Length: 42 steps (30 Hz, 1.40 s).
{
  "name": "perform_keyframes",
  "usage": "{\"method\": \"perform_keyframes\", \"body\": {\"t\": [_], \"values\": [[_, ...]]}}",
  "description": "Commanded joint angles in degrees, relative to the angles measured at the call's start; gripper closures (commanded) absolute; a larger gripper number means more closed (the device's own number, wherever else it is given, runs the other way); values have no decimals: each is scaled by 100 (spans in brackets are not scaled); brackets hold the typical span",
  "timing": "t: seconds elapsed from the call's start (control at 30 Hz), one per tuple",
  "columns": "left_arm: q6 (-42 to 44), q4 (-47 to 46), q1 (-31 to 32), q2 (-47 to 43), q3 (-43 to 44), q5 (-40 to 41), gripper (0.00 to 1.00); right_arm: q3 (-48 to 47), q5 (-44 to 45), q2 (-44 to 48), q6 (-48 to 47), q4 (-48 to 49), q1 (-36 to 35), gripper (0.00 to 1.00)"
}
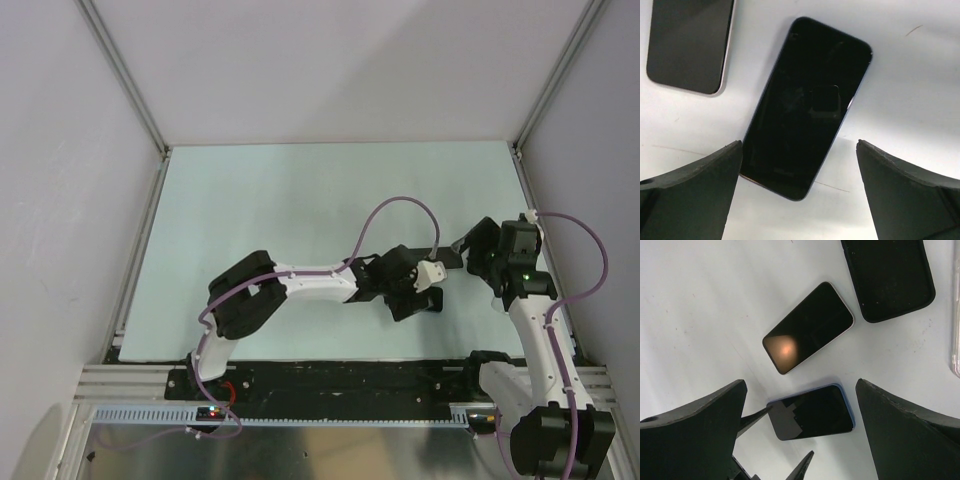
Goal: Put the phone into the phone case
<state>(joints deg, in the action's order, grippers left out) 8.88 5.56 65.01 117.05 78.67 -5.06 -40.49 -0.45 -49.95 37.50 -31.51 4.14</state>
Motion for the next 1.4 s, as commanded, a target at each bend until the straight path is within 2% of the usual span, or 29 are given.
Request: {"method": "perform_keyframes", "body": {"t": [0.0,0.17,0.43,0.77,1.0,1.37], "values": [[561,51,168,92,370,-305,0,-51,-156,41,-1,53,21,3],[1020,-87,244,181,385,-334,0,-87,-184,30,-13,33,17,3],[1680,-965,210,93,-101,-912,0,-99,-179,90,55,18,16,3],[1672,-1428,-76,187,-211,-1382,0,-99,-263,330,52,40,66,3],[1691,-1438,-88,344,-162,-1597,0,-94,-404,352,72,23,69,3],[1266,-1348,-210,712,203,-1737,0,-92,-527,316,32,78,69,3]]}}
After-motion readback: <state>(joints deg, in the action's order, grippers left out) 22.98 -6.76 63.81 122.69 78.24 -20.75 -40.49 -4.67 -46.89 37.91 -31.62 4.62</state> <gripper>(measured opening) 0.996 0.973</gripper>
